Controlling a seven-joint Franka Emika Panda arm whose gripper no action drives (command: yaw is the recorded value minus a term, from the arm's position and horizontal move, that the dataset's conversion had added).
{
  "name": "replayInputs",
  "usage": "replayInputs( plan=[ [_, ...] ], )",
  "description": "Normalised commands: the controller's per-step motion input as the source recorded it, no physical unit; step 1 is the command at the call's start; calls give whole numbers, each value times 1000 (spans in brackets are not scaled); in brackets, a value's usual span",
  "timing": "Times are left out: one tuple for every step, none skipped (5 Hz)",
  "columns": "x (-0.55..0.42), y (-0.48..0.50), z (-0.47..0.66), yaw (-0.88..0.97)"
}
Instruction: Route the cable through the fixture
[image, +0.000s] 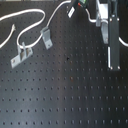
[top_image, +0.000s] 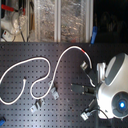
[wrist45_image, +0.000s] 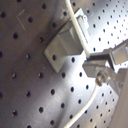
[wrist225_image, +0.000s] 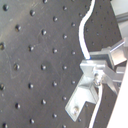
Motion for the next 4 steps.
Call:
replayInputs(
  plan=[
    [-4, 305, 40, 0],
    [-66, 302, 139, -11],
    [0, 0, 19, 0],
    [59, -278, -29, -83]
  ],
)
